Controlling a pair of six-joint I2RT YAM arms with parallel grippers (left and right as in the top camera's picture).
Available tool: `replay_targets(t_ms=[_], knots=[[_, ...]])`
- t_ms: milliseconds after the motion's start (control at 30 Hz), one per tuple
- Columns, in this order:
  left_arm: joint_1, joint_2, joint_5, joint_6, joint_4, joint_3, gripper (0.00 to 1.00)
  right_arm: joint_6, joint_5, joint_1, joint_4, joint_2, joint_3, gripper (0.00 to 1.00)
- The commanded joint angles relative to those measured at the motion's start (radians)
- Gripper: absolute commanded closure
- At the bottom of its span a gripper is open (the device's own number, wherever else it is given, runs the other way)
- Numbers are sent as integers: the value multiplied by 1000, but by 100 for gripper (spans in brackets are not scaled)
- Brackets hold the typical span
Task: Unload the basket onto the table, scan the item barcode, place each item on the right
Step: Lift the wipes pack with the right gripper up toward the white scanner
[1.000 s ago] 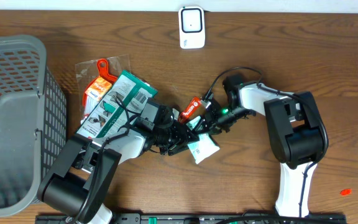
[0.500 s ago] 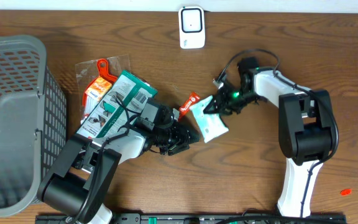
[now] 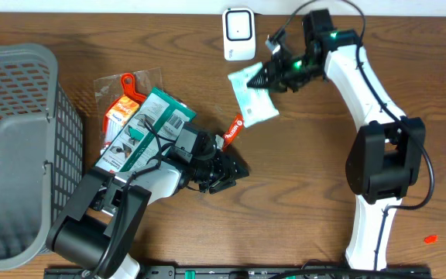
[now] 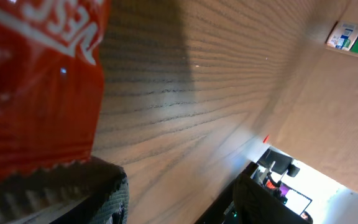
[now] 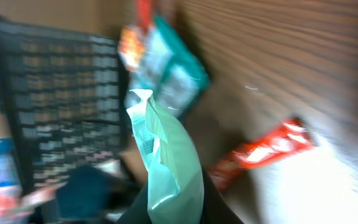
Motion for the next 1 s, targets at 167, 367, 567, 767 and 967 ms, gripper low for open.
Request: replay_targets(t_ms=[167, 367, 567, 767, 967], knots=[[-5, 62, -205, 37, -28, -51, 44, 204, -461, 9, -44, -21, 68, 99], [-5, 62, -205, 37, -28, -51, 44, 117, -413, 32, -142, -100, 68, 98], [-5, 62, -205, 40, -28, -51, 43, 77, -306, 35, -190, -251, 68, 98], [-5, 62, -204, 40, -28, -51, 43, 186, -267, 36, -190, -383, 68, 98], [-5, 62, -204, 40, -28, -51, 44, 375, -230, 37, -145, -463, 68, 98]])
